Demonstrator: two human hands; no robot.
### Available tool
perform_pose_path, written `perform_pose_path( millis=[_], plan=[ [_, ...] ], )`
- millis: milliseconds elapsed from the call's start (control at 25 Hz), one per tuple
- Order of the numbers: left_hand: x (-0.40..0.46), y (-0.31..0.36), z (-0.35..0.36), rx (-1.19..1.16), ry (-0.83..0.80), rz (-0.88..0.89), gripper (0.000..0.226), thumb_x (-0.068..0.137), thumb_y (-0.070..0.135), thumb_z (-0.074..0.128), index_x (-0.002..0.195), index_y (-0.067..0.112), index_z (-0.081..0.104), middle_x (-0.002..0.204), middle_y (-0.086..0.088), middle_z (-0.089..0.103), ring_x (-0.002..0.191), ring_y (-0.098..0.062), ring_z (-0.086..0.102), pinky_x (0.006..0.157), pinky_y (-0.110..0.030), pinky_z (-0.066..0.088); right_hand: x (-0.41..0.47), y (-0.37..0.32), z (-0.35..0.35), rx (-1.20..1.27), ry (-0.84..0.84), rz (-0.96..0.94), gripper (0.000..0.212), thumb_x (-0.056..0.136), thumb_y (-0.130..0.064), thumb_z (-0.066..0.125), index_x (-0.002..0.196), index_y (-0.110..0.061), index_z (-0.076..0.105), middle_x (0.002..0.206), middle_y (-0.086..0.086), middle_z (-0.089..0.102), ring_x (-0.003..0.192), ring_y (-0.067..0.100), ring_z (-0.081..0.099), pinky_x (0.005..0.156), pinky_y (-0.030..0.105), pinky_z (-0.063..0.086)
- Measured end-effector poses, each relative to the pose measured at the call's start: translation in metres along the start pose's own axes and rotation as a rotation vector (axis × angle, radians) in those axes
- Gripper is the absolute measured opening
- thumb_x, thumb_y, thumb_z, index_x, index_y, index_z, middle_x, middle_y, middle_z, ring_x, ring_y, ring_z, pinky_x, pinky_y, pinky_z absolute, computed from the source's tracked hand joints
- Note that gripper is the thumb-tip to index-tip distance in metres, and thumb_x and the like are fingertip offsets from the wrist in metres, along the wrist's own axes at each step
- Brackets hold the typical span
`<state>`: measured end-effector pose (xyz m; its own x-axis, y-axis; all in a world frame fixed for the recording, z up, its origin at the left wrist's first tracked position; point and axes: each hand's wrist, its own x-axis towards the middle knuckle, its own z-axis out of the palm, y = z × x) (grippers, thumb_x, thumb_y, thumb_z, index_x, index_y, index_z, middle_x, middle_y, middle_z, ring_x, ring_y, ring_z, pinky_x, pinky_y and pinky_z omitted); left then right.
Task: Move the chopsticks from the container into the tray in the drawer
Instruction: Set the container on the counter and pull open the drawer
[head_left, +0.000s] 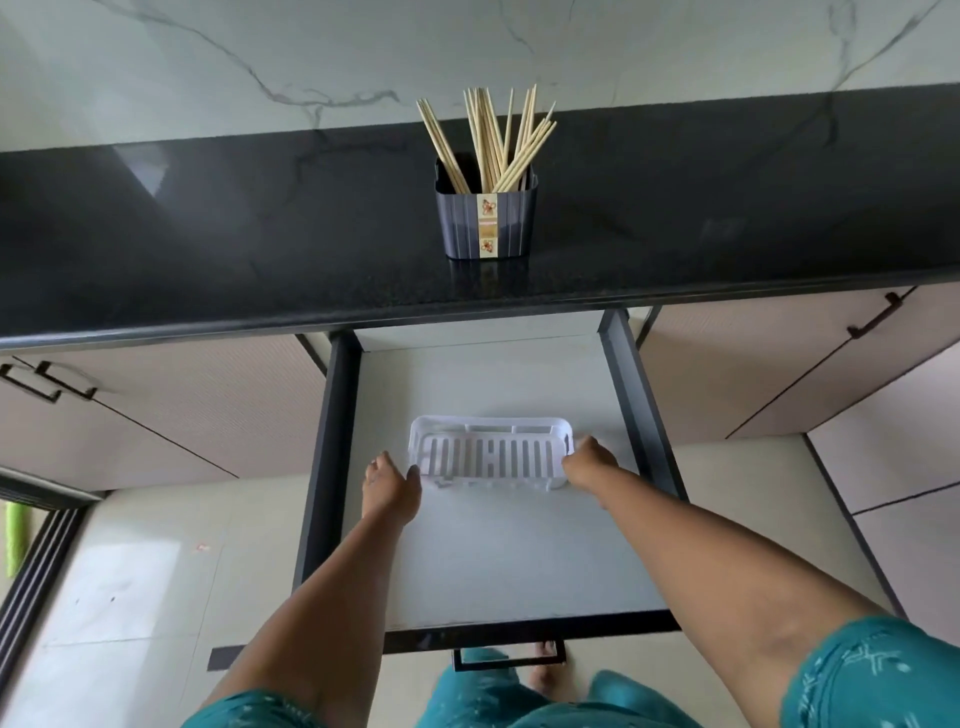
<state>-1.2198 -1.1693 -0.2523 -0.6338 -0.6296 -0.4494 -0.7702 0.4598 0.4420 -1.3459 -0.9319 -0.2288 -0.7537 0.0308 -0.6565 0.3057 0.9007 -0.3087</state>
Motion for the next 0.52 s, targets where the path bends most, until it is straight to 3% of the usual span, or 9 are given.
perform_pose_path(
  millis=[120,200,280,400,520],
  plan=[
    [0.016,0.005,0.008,0.033,-0.052,0.036,0.043,0.101,0.023,0.030,0.138,0.003,0.039,0.134,-0.024,0.052,0.122,-0.038,0.049,0.097,-0.040,0.040,0.016,-0.006,0.005,0.002,-0.001,0.016,0.039,0.096,-0.012,0.037,0.133,-0.006,0.047,0.132,0.014,0.054,0.117,0.031,0.056,0.081,0.030,0.045],
    [0.020,0.006,0.012,0.048,-0.021,0.038,0.031,0.099,0.018,0.028,0.114,0.007,0.052,0.111,-0.022,0.063,0.095,-0.035,0.056,0.077,-0.036,0.043,0.025,-0.013,0.005,0.006,0.044,0.021,0.036,0.095,-0.011,0.037,0.128,-0.005,0.052,0.130,0.015,0.056,0.116,0.032,0.056,0.086,0.031,0.048],
    [0.017,0.004,0.013,0.082,0.002,0.031,0.022,0.095,0.014,0.030,0.089,0.012,0.052,0.097,-0.018,0.066,0.076,-0.027,0.049,0.067,-0.031,0.038,0.031,-0.020,0.003,0.006,0.076,0.030,0.035,0.095,-0.011,0.038,0.126,-0.005,0.054,0.128,0.015,0.058,0.115,0.032,0.057,0.088,0.031,0.049],
    [0.014,0.000,0.010,0.109,0.003,0.068,0.019,0.091,0.012,0.035,0.078,0.013,0.048,0.087,-0.015,0.065,0.072,-0.025,0.050,0.062,-0.030,0.037,0.036,-0.023,0.003,0.004,0.103,0.043,0.035,0.094,-0.012,0.041,0.123,-0.005,0.057,0.125,0.015,0.061,0.113,0.032,0.059,0.085,0.031,0.049],
    [0.018,0.003,0.004,0.129,-0.024,0.105,0.019,0.093,0.013,0.037,0.087,0.009,0.054,0.094,-0.016,0.066,0.083,-0.030,0.057,0.067,-0.032,0.042,0.035,-0.023,0.010,0.050,0.129,0.118,0.035,0.093,-0.014,0.042,0.122,-0.003,0.059,0.125,0.016,0.063,0.114,0.032,0.060,0.087,0.031,0.049]
  ],
)
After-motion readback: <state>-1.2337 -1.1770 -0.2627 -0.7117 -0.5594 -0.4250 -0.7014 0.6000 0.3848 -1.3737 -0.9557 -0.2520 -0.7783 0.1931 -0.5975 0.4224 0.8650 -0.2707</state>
